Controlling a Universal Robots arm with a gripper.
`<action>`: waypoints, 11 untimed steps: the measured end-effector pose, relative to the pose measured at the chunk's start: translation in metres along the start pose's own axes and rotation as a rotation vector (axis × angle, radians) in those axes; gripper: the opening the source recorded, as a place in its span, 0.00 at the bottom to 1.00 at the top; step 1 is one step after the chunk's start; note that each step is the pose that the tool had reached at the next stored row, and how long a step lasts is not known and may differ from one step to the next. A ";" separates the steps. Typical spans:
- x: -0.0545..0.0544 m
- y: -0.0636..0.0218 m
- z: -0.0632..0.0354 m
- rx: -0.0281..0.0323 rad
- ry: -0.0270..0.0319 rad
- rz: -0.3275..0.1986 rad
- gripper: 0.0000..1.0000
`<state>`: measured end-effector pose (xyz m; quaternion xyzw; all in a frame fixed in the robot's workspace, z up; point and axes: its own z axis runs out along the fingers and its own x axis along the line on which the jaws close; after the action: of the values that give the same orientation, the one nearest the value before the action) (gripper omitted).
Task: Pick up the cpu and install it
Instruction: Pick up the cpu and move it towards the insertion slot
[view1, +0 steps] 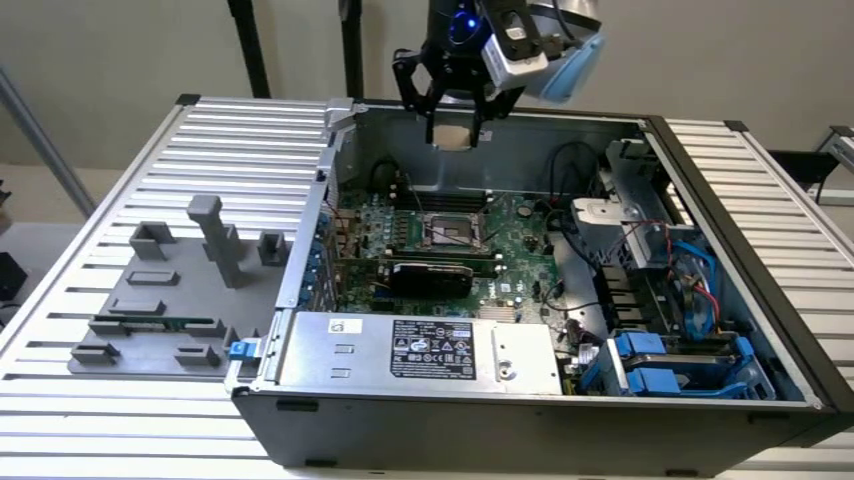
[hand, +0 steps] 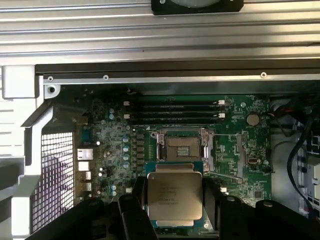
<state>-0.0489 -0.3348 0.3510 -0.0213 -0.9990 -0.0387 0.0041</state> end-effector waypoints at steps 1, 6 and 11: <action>-0.005 0.0020 0.0019 0.0006 -0.0001 0.000 0.55; -0.015 0.0057 0.0100 0.0109 -0.0005 0.000 0.55; -0.016 0.0061 0.0149 0.0161 -0.0005 0.000 0.55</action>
<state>-0.0326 -0.3282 0.3365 -0.0213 -0.9993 -0.0307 0.0040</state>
